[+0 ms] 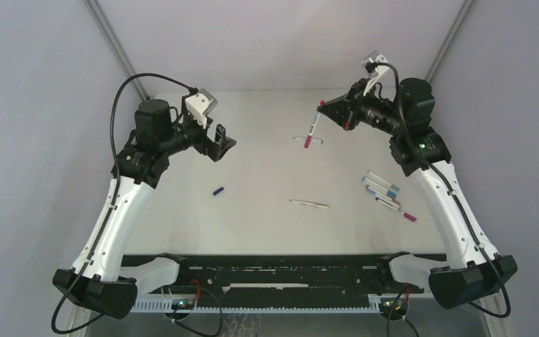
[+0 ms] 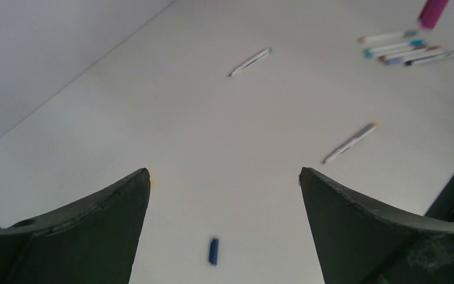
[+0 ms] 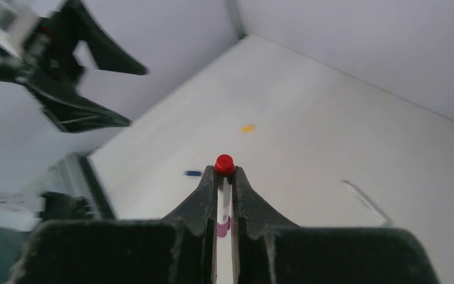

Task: Open the pen caps
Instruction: Pick up the pen from the center of the board.

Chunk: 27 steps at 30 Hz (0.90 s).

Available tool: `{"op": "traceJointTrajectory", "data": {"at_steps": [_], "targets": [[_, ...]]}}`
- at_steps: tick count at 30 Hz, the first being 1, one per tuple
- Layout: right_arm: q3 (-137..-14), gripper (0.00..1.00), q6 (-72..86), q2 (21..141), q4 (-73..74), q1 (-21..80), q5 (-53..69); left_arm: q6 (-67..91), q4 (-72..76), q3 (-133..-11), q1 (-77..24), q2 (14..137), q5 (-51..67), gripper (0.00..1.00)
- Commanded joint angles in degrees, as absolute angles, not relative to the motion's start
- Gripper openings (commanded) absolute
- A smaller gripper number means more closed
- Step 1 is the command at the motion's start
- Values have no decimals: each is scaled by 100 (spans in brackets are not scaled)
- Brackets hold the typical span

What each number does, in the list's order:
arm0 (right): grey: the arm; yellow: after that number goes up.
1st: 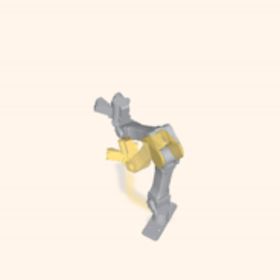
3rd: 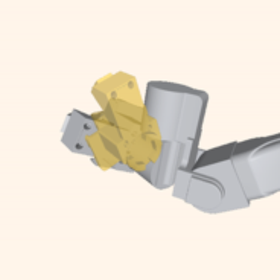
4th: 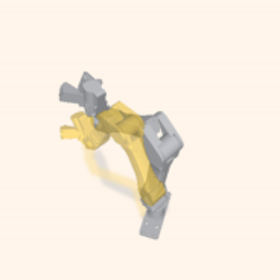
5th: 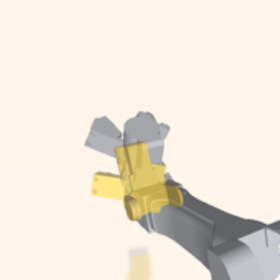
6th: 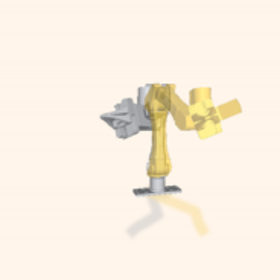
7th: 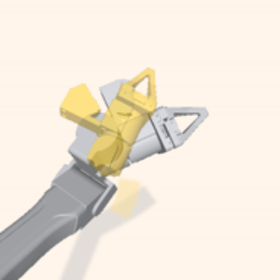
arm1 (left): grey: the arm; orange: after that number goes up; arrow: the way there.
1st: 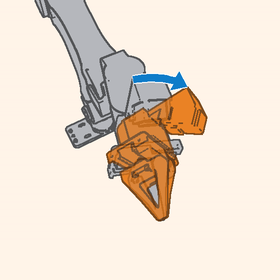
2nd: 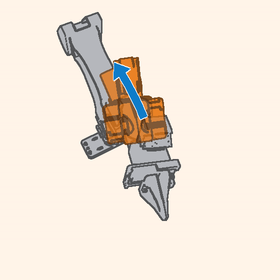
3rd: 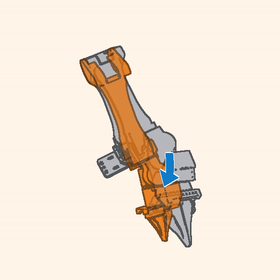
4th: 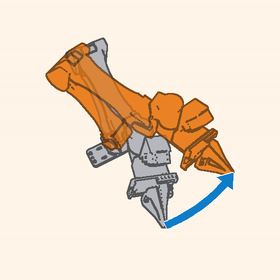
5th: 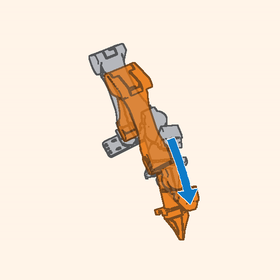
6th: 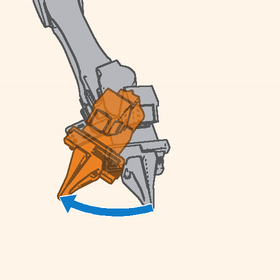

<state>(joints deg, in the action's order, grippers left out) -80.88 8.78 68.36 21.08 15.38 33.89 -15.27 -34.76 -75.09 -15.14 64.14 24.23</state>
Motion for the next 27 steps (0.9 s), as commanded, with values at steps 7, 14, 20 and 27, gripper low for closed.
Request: {"op": "traceJointTrajectory", "data": {"at_steps": [7,14,20,27], "targets": [[-6752,0,5963,7563,-2928,1427,5025,400,-1793,-7891,-1767,6963,4748,100],[-5954,0,6592,7526,-4030,1426,4918,739,-1521,-7765,-2347,7415,4897,95],[-5776,0,6840,7497,-4350,1424,4912,748,-1538,-7845,-2583,7673,4963,89],[-5687,0,6845,7541,-4434,1433,4821,801,-1538,-7884,-2731,7786,5424,79]]}}
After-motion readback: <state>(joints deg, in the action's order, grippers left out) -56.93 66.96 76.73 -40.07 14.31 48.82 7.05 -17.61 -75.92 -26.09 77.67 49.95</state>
